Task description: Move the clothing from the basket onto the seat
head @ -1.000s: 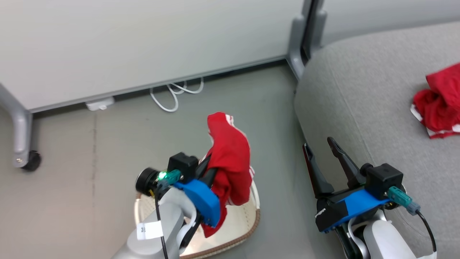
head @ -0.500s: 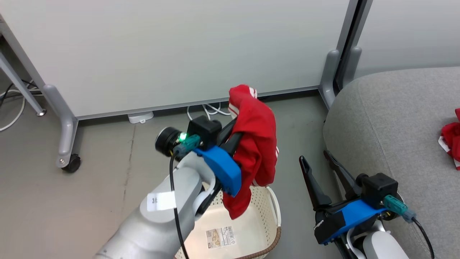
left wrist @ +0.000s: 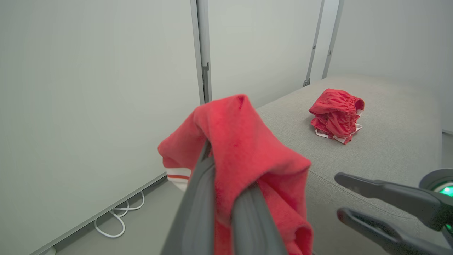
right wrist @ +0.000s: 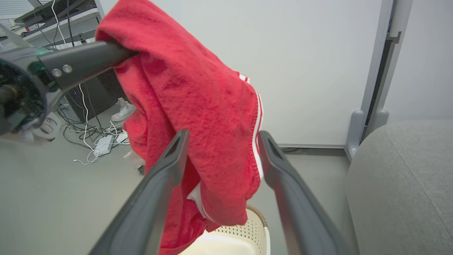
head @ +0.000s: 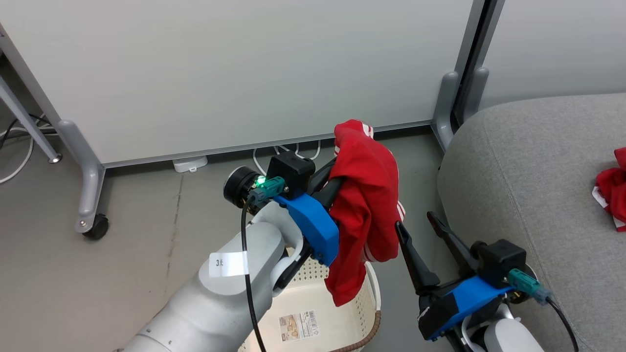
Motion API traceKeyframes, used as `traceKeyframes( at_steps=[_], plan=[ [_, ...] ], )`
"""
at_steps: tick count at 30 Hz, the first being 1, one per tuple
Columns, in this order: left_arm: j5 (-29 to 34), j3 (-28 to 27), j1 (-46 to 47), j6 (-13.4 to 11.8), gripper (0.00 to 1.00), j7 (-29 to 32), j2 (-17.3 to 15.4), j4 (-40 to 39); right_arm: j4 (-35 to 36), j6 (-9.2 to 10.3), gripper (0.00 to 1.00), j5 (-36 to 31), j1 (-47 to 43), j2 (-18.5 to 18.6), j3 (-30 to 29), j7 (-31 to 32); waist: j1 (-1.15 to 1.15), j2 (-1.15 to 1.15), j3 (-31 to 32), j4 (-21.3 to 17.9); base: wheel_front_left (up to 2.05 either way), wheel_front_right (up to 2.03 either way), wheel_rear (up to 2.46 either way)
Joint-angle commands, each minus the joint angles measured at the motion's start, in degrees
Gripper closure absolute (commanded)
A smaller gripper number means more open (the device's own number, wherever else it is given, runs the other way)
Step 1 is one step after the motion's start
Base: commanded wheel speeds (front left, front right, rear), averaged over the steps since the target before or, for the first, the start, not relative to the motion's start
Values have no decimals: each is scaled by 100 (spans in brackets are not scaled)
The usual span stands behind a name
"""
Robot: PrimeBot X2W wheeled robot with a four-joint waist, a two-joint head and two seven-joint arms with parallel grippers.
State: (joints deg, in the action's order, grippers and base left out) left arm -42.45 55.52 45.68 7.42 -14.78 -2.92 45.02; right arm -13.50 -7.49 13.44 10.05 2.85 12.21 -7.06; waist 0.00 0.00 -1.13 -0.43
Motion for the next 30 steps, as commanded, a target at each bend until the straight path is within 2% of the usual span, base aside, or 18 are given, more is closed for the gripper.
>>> traceKeyframes(
  at_steps=[1,9,19,30],
  plan=[
    [-51,43,91,10,100,-28,2,21,-38,-1,0,27,-50,6,49,25,0,0,9,-8,0,0,0],
    [-221,272,193,-40,100,-44,2,-19,-481,-1,0,-36,299,6,351,101,0,0,-28,-12,0,0,0],
    [-393,499,276,-101,100,-49,3,-166,-1572,-1,0,116,1112,6,740,-174,0,0,-128,79,0,0,0],
    [-518,747,263,-112,100,-50,2,-291,-2695,-1,0,294,1900,6,760,-612,0,0,-69,177,0,0,0]
  ],
)
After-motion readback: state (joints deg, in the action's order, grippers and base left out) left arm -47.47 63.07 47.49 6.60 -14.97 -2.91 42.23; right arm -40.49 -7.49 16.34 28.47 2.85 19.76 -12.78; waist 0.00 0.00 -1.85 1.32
